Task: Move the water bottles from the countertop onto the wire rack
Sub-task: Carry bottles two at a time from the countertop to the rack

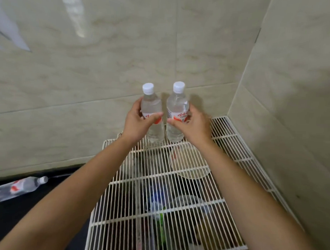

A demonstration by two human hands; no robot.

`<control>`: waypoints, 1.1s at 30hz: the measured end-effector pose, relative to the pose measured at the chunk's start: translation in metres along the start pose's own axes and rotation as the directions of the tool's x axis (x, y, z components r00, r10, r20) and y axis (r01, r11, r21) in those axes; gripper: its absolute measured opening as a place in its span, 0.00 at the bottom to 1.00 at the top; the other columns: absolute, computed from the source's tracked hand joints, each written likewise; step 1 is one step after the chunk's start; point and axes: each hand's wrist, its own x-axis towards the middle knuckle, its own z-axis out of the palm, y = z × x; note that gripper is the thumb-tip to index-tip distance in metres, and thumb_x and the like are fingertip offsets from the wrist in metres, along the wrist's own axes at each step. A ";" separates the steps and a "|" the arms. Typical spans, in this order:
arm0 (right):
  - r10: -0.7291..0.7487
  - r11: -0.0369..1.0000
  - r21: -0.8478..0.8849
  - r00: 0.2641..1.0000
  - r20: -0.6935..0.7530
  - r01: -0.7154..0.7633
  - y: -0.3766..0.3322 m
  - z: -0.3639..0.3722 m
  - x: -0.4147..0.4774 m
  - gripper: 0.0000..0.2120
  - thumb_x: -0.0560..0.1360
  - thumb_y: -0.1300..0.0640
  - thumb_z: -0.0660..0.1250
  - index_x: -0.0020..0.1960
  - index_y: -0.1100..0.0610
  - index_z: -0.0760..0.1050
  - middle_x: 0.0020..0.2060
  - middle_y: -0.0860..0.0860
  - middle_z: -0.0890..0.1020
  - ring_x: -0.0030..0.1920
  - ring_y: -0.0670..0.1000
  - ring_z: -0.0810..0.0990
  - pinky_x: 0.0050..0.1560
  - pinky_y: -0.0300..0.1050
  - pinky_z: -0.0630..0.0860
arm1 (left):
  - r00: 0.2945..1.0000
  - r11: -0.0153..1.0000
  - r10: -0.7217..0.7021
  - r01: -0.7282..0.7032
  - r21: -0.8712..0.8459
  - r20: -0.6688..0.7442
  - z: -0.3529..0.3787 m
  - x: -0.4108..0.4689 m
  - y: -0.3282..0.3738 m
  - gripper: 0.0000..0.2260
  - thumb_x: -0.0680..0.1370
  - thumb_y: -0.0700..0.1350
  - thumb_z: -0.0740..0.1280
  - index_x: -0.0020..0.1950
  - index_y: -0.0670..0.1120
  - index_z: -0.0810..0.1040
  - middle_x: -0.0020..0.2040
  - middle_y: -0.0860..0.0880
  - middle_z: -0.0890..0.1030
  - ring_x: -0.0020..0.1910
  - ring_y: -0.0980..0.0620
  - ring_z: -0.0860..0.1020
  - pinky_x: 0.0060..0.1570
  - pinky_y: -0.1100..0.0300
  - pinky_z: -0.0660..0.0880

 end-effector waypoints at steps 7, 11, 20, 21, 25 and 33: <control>0.116 0.971 -0.236 0.942 0.316 -0.040 0.042 0.009 -0.005 0.40 0.68 0.54 0.81 0.75 0.49 0.66 0.66 0.51 0.80 0.65 0.54 0.79 0.68 0.56 0.75 | 0.943 0.942 -0.235 0.161 0.296 0.234 -0.012 -0.018 -0.026 0.34 0.70 0.39 0.78 0.73 0.50 0.69 0.67 0.51 0.79 0.65 0.49 0.78 0.65 0.45 0.76; 0.136 0.948 -0.316 0.957 0.256 -0.050 0.060 0.019 -0.005 0.27 0.72 0.46 0.77 0.68 0.51 0.76 0.60 0.51 0.84 0.58 0.54 0.83 0.61 0.54 0.79 | 0.942 0.909 -0.269 0.180 0.376 0.201 -0.005 -0.031 -0.046 0.23 0.76 0.46 0.73 0.70 0.51 0.72 0.62 0.52 0.82 0.60 0.51 0.81 0.62 0.47 0.78; 0.144 0.933 -0.352 0.974 0.177 -0.074 0.075 0.041 -0.007 0.31 0.73 0.36 0.71 0.72 0.44 0.72 0.65 0.57 0.78 0.66 0.59 0.75 0.62 0.53 0.74 | 0.985 0.957 -0.158 0.137 0.257 0.066 0.011 -0.042 -0.074 0.23 0.77 0.50 0.71 0.71 0.56 0.70 0.63 0.57 0.81 0.58 0.58 0.81 0.58 0.53 0.81; 0.141 0.934 -0.349 0.978 0.151 -0.081 0.075 0.044 -0.008 0.30 0.72 0.35 0.72 0.71 0.43 0.73 0.65 0.56 0.79 0.66 0.59 0.75 0.62 0.53 0.75 | 0.987 0.955 -0.151 0.132 0.266 0.055 0.012 -0.043 -0.076 0.23 0.78 0.50 0.71 0.72 0.56 0.70 0.63 0.58 0.81 0.59 0.58 0.81 0.59 0.52 0.80; 0.161 0.922 -0.362 0.986 0.032 -0.139 0.073 0.057 -0.003 0.32 0.69 0.33 0.73 0.70 0.42 0.74 0.60 0.53 0.82 0.62 0.57 0.76 0.60 0.51 0.75 | 0.992 0.949 -0.120 0.103 0.299 0.038 0.013 -0.040 -0.079 0.24 0.79 0.52 0.68 0.73 0.56 0.67 0.64 0.58 0.80 0.59 0.59 0.80 0.61 0.48 0.79; 0.208 0.899 -0.406 0.976 0.061 -0.166 0.072 0.064 0.003 0.37 0.70 0.33 0.73 0.75 0.41 0.66 0.68 0.49 0.78 0.71 0.58 0.69 0.69 0.57 0.67 | 0.995 0.937 -0.090 0.073 0.343 0.036 0.015 -0.036 -0.082 0.27 0.80 0.50 0.67 0.77 0.58 0.61 0.67 0.57 0.78 0.63 0.57 0.78 0.64 0.50 0.76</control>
